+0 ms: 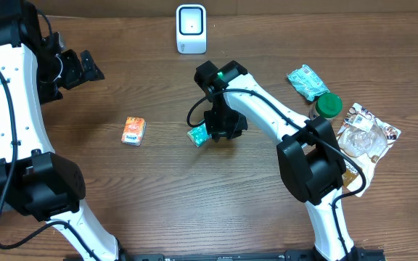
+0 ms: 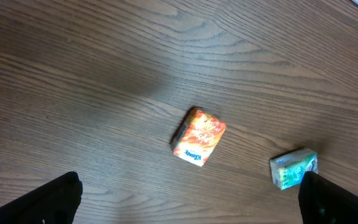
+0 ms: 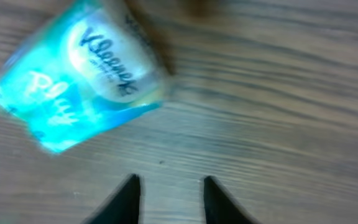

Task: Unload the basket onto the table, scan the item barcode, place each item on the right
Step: 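Grasp the teal pack with the right gripper and lift it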

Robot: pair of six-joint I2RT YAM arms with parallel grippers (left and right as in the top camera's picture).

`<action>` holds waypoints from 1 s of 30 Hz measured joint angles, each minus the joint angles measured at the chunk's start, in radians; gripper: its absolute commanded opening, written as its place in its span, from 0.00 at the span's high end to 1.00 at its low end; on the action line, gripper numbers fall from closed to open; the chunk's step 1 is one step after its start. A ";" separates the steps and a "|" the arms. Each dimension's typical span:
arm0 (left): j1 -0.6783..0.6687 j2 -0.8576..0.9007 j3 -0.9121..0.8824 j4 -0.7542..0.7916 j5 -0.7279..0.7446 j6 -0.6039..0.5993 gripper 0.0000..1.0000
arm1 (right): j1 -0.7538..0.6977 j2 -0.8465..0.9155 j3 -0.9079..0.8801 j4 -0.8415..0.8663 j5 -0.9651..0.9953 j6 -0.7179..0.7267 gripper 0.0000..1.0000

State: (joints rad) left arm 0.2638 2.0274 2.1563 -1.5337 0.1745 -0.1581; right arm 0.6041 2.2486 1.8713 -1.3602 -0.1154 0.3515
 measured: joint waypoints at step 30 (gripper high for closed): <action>0.000 0.000 0.000 0.000 0.000 0.000 0.00 | 0.156 0.000 -0.013 0.121 0.081 -0.038 0.96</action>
State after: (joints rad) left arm 0.2638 2.0274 2.1563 -1.5337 0.1745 -0.1581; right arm 0.7601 2.2486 1.8584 -1.2396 -0.0341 0.3138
